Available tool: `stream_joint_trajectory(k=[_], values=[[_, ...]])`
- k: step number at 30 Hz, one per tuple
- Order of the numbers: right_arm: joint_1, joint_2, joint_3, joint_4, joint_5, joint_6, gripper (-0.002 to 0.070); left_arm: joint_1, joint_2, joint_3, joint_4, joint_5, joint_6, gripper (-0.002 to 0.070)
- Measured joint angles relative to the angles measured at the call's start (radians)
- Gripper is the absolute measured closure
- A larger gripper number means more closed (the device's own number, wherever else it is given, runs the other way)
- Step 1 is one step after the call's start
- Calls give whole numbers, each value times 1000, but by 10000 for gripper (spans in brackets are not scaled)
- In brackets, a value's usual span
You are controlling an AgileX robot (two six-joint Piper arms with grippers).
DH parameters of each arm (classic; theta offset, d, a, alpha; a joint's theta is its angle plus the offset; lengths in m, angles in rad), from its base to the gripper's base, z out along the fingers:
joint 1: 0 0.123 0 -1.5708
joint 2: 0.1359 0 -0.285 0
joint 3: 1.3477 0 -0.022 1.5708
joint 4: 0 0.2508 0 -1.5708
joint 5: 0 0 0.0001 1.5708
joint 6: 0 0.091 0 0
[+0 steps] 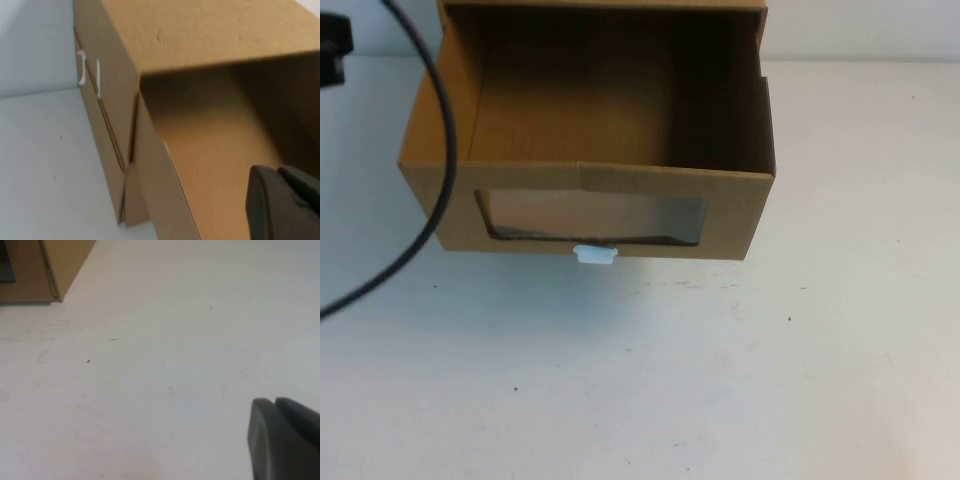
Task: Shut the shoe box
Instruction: Press the shoe box with left arm
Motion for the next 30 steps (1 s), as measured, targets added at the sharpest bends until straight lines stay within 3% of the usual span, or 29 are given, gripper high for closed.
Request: stream_joint_trajectory(k=[8, 18, 24, 30], values=[[0, 0, 0, 0, 0, 0, 689, 0, 327, -382, -7, 142, 63, 680], [0, 0, 0, 0, 1, 0, 689, 0, 704, -812, -146, 322, 83, 680], [0, 0, 0, 0, 1, 0, 689, 0, 856, -929, -253, 348, 85, 680], [0, 0, 0, 0, 1, 0, 689, 0, 934, -946, -273, 350, 91, 680]])
